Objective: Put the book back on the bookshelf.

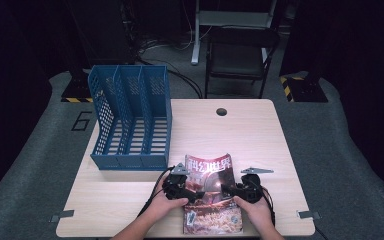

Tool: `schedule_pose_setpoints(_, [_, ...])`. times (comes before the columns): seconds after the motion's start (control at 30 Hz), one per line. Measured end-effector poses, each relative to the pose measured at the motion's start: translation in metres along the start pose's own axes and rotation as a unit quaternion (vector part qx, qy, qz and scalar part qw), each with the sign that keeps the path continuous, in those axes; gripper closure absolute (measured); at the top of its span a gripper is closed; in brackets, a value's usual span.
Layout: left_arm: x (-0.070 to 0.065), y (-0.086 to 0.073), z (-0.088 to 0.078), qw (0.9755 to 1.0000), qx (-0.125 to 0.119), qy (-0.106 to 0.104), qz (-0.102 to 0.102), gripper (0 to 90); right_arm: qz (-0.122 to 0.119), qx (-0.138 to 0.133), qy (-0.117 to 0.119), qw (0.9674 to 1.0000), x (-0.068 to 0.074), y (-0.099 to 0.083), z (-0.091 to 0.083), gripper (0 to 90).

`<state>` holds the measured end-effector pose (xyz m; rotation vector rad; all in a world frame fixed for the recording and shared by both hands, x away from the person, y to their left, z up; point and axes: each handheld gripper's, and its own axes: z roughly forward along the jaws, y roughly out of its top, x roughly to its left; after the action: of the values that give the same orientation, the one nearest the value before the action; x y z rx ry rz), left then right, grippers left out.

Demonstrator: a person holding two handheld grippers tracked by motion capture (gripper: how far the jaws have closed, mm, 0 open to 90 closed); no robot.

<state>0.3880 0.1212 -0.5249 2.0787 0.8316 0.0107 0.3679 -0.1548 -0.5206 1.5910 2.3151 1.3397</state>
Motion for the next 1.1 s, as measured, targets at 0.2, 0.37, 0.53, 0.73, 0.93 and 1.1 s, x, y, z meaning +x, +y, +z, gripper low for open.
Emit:
schedule_pose_setpoints(0.2, [0.003, 0.002, -0.003, 0.9995, 0.003, 0.03, -0.011, 37.5, 0.0, 0.002, 0.002, 1.0, -0.002, 0.0, 0.001, 63.0])
schedule_pose_setpoints(0.37, [0.003, 0.004, -0.004, 0.9989, 0.011, 0.038, -0.025, 45.5, 0.008, 0.005, 0.007, 0.9999, -0.003, 0.001, 0.0, 63.1])
schedule_pose_setpoints(0.53, [0.008, 0.006, -0.006, 0.9984, 0.005, 0.037, -0.042, 56.7, 0.01, 0.005, 0.011, 0.9999, -0.004, 0.001, 0.0, 63.1])
schedule_pose_setpoints(0.73, [0.002, 0.015, -0.011, 0.999, 0.002, 0.038, -0.025, 64.3, 0.017, 0.008, 0.017, 0.9997, -0.005, 0.001, 0.0, 63.7])
schedule_pose_setpoints(0.93, [-0.001, 0.017, -0.013, 0.9979, 0.007, 0.031, -0.057, 68.8, 0.025, 0.008, 0.023, 0.9994, -0.008, 0.002, 0.0, 63.7])
schedule_pose_setpoints(1.1, [-0.005, 0.021, -0.015, 0.9979, 0.006, 0.032, -0.057, 70.4, 0.033, 0.009, 0.028, 0.999, -0.009, 0.002, 0.0, 63.3])
